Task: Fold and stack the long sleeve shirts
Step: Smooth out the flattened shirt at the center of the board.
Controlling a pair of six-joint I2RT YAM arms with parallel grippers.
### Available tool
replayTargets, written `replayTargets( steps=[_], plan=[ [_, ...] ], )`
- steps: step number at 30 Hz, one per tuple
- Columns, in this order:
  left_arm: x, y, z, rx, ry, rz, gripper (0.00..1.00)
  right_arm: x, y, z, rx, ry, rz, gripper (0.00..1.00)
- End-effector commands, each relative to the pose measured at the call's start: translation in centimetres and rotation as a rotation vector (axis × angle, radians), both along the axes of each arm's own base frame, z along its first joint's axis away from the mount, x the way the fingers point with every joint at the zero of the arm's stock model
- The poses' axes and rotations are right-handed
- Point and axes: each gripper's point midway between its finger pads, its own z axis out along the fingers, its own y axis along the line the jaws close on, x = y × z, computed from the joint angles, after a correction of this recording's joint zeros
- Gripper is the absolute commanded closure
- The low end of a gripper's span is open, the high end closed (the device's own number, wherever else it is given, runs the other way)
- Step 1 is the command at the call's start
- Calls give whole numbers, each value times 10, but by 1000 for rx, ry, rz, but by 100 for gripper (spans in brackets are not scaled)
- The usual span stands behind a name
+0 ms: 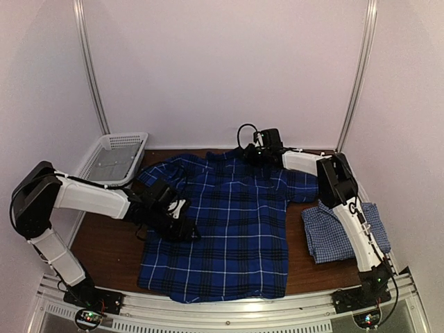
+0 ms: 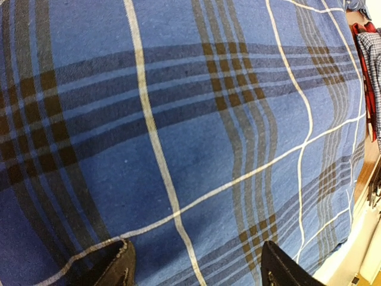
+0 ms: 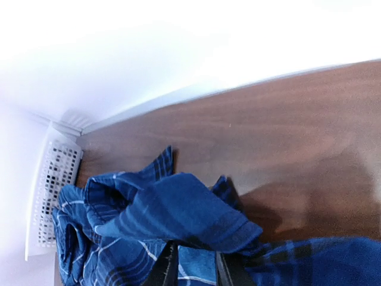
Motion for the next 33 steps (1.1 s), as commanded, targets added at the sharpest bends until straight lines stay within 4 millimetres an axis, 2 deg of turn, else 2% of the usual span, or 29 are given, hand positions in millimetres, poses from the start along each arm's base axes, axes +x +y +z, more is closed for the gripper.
replayTargets(
  steps=[1, 8, 12, 19, 21, 25, 28, 31, 33],
  plan=[
    [-16, 12, -9, 36, 44, 12, 26, 28, -14, 6, 135, -11, -40, 76],
    [-18, 11, -5, 27, 43, 14, 26, 37, -36, -19, 173, 54, -68, 76],
    [-18, 11, -4, 25, 46, 14, 26, 37, -43, -21, 159, 63, -66, 76],
    [-18, 11, -1, 22, 40, 20, 26, 42, -85, -32, 122, 101, -115, 76],
    [-18, 11, -1, 23, 41, 22, 26, 43, -91, -32, 125, 105, -112, 76],
    [-15, 8, 5, 12, 33, 25, 26, 43, -88, -10, 134, 68, -76, 75],
    [-9, 4, 15, 5, 18, 29, 26, 42, -85, 16, 139, 27, -52, 74],
    [4, -1, 36, -6, -34, 42, 26, 36, -76, 43, 129, -17, -19, 71],
    [20, -3, 53, 7, -100, 64, 26, 29, -69, 59, 105, -43, 5, 69]
  ],
)
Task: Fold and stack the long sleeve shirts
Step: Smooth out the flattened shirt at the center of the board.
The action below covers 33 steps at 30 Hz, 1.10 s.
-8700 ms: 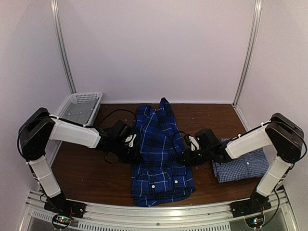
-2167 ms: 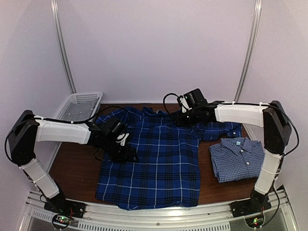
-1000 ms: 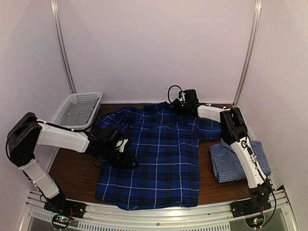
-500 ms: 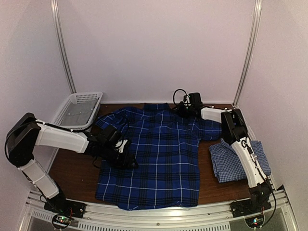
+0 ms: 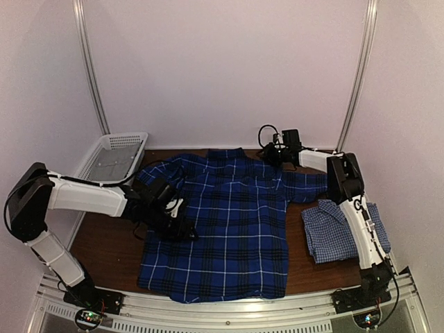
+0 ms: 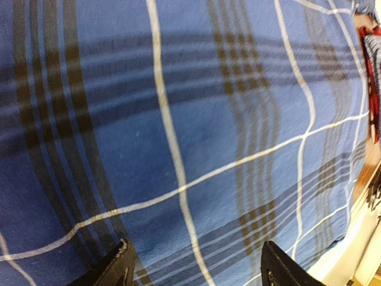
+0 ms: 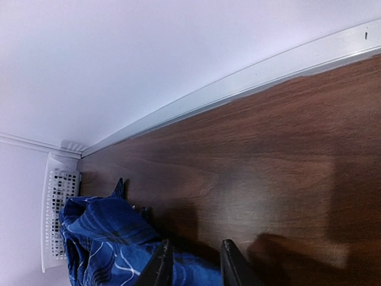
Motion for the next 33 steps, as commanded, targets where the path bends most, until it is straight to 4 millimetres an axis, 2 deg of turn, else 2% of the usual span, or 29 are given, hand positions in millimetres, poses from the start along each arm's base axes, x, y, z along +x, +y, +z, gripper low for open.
replayTargets(
  steps=[1, 4, 7, 9, 12, 15, 17, 19, 21, 26, 28, 33],
  plan=[
    [41, -14, 59, -19, -180, 43, 26, -16, 21, 83, -32, -133, 77, 68],
    [74, -18, 79, 26, -260, 62, 26, -29, 24, 102, -66, -159, 89, 64],
    [115, -16, 90, 61, -328, 104, 26, -49, 25, 112, -77, -162, 101, 62],
    [146, -12, 89, 79, -352, 131, 26, -65, 27, 117, -75, -165, 115, 61],
    [191, -12, 86, 102, -394, 147, 30, -96, 30, 113, -82, -140, 133, 61],
    [231, -15, 76, 122, -424, 153, 38, -123, 34, 123, -78, -154, 152, 61],
    [262, -16, 72, 141, -470, 177, 43, -142, 39, 121, -76, -151, 170, 61],
    [285, -15, 68, 145, -499, 199, 47, -160, 46, 116, -86, -133, 190, 62],
    [304, -15, 63, 135, -507, 214, 52, -182, 57, 108, -98, -111, 224, 63],
    [341, -14, 43, 122, -512, 234, 57, -232, 82, 89, -128, -66, 289, 63],
    [349, -17, 29, 80, -480, 216, 60, -251, 91, 82, -139, -49, 317, 64],
    [367, -2, 1, 39, -422, 243, 63, -293, 103, 73, -168, -31, 362, 64]
  ],
)
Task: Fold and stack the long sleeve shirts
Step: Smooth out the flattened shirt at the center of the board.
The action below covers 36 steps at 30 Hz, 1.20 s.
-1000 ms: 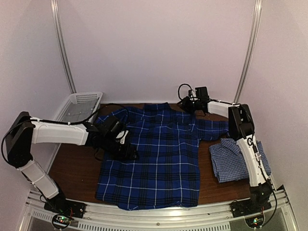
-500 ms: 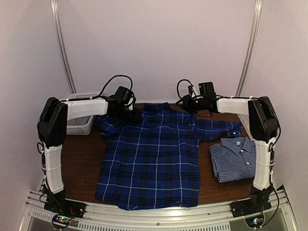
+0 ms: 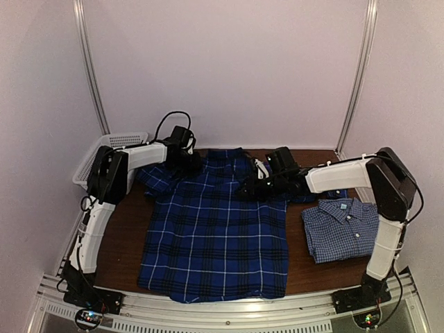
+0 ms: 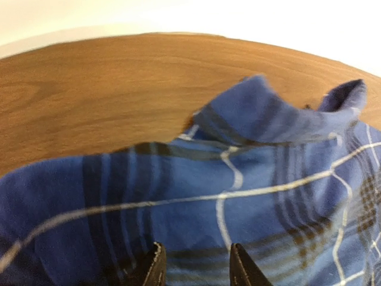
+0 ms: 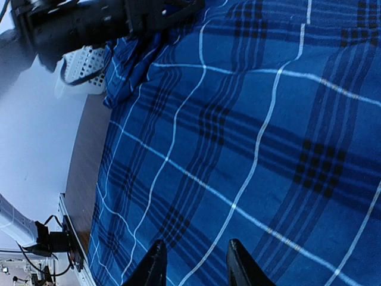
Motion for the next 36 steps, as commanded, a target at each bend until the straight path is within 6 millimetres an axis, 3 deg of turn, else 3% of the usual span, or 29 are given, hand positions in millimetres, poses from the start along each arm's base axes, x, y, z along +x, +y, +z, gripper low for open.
replayTargets(
  steps=[1, 5, 12, 18, 24, 32, 36],
  plan=[
    [20, 15, -18, -64, 24, 3, 63, -22, 4, 12, -13, -54, 8, 64],
    [34, 30, -24, -87, 24, 32, 63, -53, 9, -2, -46, -33, 45, 64],
    [56, 61, -36, -139, 52, 123, 62, -100, -1, -47, -154, 32, 79, 63],
    [64, 88, -52, -168, 111, 204, 63, -122, -19, -70, -196, 79, 68, 62],
    [65, 88, -46, -194, 121, 203, 60, -138, -29, -88, -246, 119, 92, 61],
    [72, 99, -31, -201, 106, 198, 54, -170, -55, -98, -283, 159, 91, 58],
    [74, 92, -9, -235, 78, 146, 48, -166, -58, -77, -273, 119, 66, 53]
  ],
)
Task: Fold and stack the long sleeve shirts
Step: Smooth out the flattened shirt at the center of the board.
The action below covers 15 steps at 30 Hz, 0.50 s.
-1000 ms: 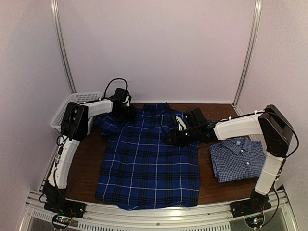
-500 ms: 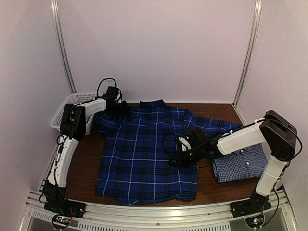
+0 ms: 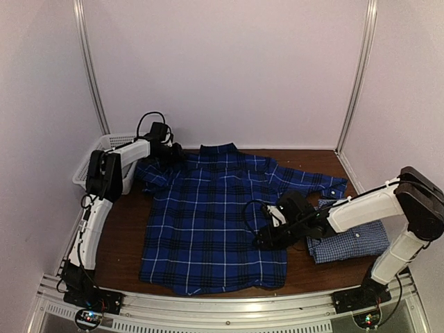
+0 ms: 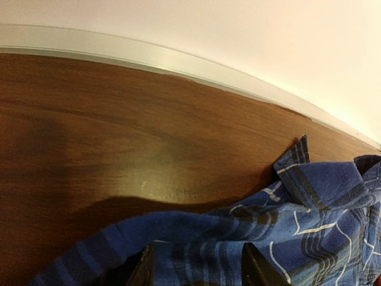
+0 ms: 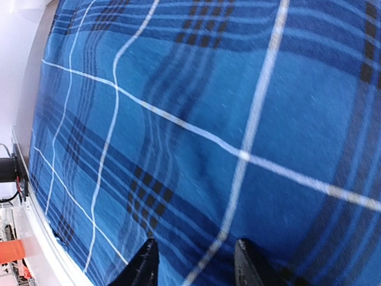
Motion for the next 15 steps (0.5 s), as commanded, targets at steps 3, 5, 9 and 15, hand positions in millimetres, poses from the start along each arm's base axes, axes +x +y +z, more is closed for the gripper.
replayTargets(
  steps=[3, 5, 9, 15],
  plan=[
    [7, 0, 39, -52, -61, -63, 44, 11, -8, 33, -34, -62, -52, 48],
    [6, -6, 65, -71, -103, -91, 41, 24, -6, 54, -15, -106, -71, 44],
    [-4, -17, 108, -93, -160, -141, 38, 53, -17, 90, -3, -189, -145, 36],
    [-42, -45, 152, -115, -208, -228, 36, 98, -72, 112, 3, -237, -320, 30]
  ],
)
